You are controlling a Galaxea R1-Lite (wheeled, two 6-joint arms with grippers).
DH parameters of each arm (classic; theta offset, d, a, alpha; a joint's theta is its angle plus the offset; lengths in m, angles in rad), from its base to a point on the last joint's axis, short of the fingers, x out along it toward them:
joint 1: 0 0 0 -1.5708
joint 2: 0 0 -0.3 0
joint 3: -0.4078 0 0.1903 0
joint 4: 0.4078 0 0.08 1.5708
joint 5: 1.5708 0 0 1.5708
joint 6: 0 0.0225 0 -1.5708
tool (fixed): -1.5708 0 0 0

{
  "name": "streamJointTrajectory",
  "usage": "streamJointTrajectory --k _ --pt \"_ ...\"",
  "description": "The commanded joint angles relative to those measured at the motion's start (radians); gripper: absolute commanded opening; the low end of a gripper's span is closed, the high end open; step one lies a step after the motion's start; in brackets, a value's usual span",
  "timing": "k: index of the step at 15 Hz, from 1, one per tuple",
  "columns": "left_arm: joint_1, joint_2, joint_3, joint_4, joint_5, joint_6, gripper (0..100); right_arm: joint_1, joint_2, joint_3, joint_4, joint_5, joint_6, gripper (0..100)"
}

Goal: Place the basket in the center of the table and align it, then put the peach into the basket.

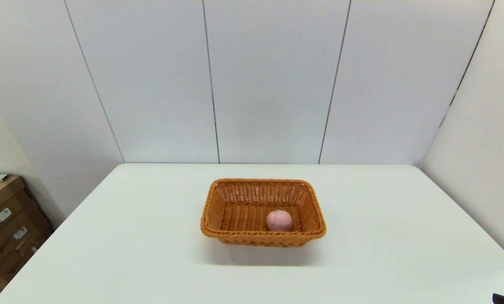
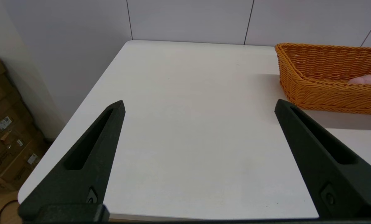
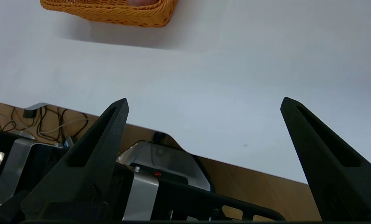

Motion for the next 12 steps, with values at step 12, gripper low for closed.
streamJointTrajectory --k 12 --pt "0.0 0.0 0.0 0.0 0.001 -0.001 100 0.249 -0.523 0.358 -0.384 -0.427 0.07 100"
